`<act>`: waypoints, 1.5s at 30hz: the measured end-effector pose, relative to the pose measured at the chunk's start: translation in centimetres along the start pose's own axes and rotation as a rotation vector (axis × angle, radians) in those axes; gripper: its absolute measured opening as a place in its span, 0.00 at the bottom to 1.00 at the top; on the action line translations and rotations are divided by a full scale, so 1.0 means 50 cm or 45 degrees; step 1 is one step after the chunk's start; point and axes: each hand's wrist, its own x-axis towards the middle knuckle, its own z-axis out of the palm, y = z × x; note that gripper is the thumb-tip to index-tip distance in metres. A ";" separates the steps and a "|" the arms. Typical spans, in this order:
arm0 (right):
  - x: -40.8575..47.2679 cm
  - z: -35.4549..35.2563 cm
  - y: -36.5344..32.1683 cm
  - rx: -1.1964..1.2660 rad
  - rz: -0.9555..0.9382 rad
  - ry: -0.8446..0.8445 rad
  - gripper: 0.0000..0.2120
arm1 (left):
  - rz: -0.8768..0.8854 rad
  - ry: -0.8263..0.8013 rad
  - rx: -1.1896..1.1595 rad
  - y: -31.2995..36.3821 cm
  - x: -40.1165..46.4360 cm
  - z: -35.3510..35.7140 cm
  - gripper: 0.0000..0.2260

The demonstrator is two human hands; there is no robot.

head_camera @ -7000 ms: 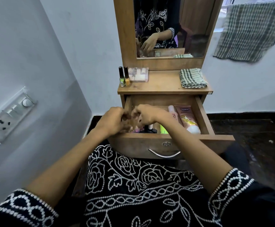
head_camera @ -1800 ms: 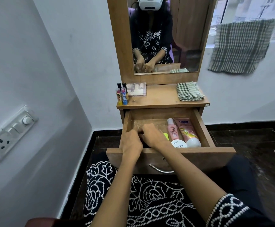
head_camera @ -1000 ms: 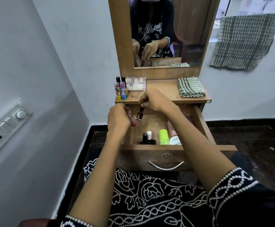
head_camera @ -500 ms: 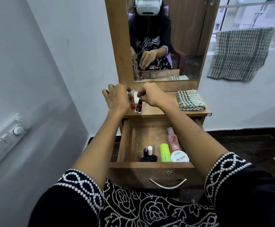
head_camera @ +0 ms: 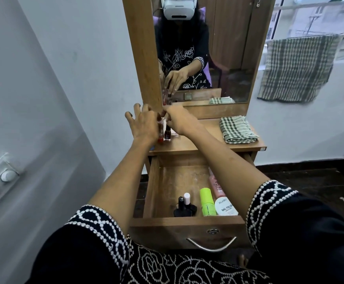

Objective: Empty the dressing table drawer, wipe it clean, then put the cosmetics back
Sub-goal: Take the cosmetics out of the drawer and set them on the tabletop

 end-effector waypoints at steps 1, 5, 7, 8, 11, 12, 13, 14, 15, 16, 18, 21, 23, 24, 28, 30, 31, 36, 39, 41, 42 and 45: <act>0.001 0.001 0.000 -0.014 -0.002 0.002 0.13 | -0.001 -0.008 0.008 -0.001 0.001 -0.001 0.11; 0.009 0.008 0.002 -0.032 -0.011 -0.004 0.13 | 0.007 -0.052 0.068 -0.005 0.002 -0.004 0.11; 0.014 0.012 0.002 -0.024 -0.018 -0.020 0.14 | 0.021 -0.071 0.098 -0.009 0.001 -0.005 0.11; 0.017 0.015 0.001 -0.020 -0.023 -0.033 0.13 | 0.029 -0.075 0.110 -0.010 0.000 -0.006 0.11; 0.025 0.020 -0.003 0.021 -0.052 -0.069 0.13 | 0.061 -0.067 0.120 -0.013 -0.004 -0.008 0.13; 0.027 0.022 -0.005 0.038 -0.065 -0.068 0.13 | 0.067 -0.065 0.118 -0.013 -0.005 -0.009 0.13; 0.029 0.023 -0.007 0.053 -0.077 -0.063 0.12 | 0.070 -0.062 0.118 -0.012 -0.006 -0.010 0.14; 0.029 0.025 -0.010 0.066 -0.090 -0.055 0.12 | 0.071 -0.058 0.120 -0.012 -0.008 -0.012 0.14; 0.030 0.027 -0.012 0.079 -0.104 -0.046 0.11 | 0.071 -0.056 0.122 -0.010 -0.010 -0.013 0.14; 0.030 0.030 -0.013 0.094 -0.117 -0.038 0.11 | 0.069 -0.055 0.125 -0.009 -0.012 -0.014 0.13; 0.031 0.036 -0.013 0.136 -0.133 -0.025 0.11 | 0.064 -0.046 0.133 -0.008 -0.017 -0.016 0.11; 0.031 0.043 -0.007 0.241 -0.137 -0.018 0.16 | 0.051 -0.043 0.148 -0.009 -0.023 -0.017 0.11; 0.032 0.045 -0.002 0.275 -0.130 -0.031 0.21 | 0.048 -0.037 0.167 -0.008 -0.025 -0.019 0.11; 0.032 0.045 0.000 0.295 -0.115 -0.040 0.23 | 0.053 -0.036 0.180 -0.007 -0.025 -0.020 0.12; 0.021 0.040 0.019 0.385 -0.077 0.013 0.24 | 0.047 -0.054 0.233 -0.002 -0.028 -0.021 0.12; 0.007 0.034 0.033 0.455 -0.055 0.067 0.24 | 0.030 -0.059 0.233 -0.002 -0.030 -0.023 0.11; -0.001 0.030 0.040 0.499 -0.043 0.088 0.24 | 0.023 -0.055 0.225 -0.001 -0.031 -0.026 0.11; -0.059 0.005 0.057 0.568 -0.063 0.175 0.23 | 0.051 0.085 0.078 0.016 -0.054 -0.043 0.09; -0.099 -0.006 0.056 0.561 -0.080 0.185 0.21 | 0.097 0.140 -0.044 0.031 -0.087 -0.043 0.10; -0.129 -0.008 0.054 0.534 -0.090 0.162 0.19 | 0.127 0.107 -0.095 0.038 -0.122 -0.037 0.12; -0.145 -0.007 0.054 0.528 -0.085 0.122 0.19 | 0.139 0.067 -0.103 0.040 -0.141 -0.031 0.13; -0.200 0.009 0.055 0.471 -0.026 -0.134 0.19 | 0.144 -0.115 -0.073 0.038 -0.200 -0.006 0.17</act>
